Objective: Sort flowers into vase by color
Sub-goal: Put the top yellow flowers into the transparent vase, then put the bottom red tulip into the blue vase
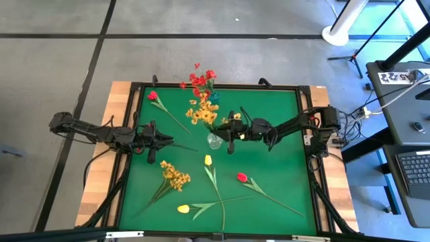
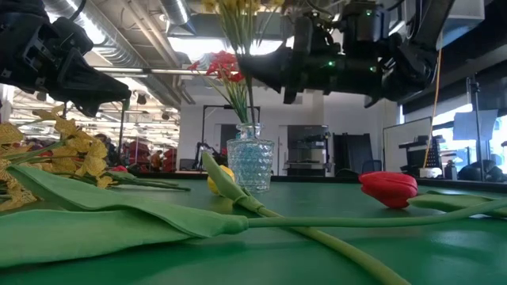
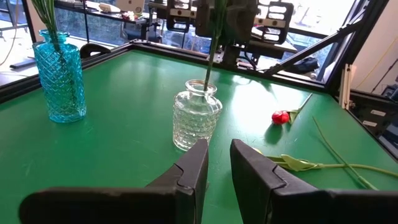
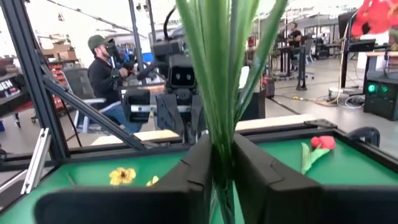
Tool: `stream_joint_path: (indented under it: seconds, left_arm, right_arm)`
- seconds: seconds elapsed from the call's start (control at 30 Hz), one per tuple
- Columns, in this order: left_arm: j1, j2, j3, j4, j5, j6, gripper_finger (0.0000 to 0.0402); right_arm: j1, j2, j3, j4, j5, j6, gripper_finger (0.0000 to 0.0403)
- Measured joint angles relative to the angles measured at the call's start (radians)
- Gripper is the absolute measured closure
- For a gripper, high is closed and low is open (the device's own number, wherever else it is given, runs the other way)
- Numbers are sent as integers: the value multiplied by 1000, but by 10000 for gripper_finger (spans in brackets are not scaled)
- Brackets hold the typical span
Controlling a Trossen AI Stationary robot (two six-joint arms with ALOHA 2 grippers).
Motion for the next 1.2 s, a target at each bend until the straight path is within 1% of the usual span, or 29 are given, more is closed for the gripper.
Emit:
stream_joint_path:
  seconds: [0.2, 0.33, 0.53, 0.7, 0.8, 0.97, 1.1, 1.2]
  left_arm:
    - [0, 0, 0, 0, 0, 0, 335]
    - [0, 0, 0, 0, 0, 0, 335]
    - [0, 0, 0, 0, 0, 0, 335]
    - [0, 0, 0, 0, 0, 0, 335]
    - [0, 0, 0, 0, 0, 0, 335]
    - [0, 0, 0, 0, 0, 0, 335]
    - [0, 0, 0, 0, 0, 0, 335]
    - [0, 0, 0, 0, 0, 0, 335]
  right_arm:
    - [0, -19, 0, -73, 0, 2, 289]
    - [0, -46, 0, -178, 0, 1, 251]
    - [1, -126, 0, -416, 0, 1, 200]
    - [2, -256, 0, -659, 0, -5, 168]
    - [3, -353, 0, -826, 0, -2, 158]
    - [38, -495, 0, -1122, -42, 70, 163]
    - [147, -546, 0, -1302, -60, 170, 172]
    - [269, -548, 0, -1393, -25, 260, 179]
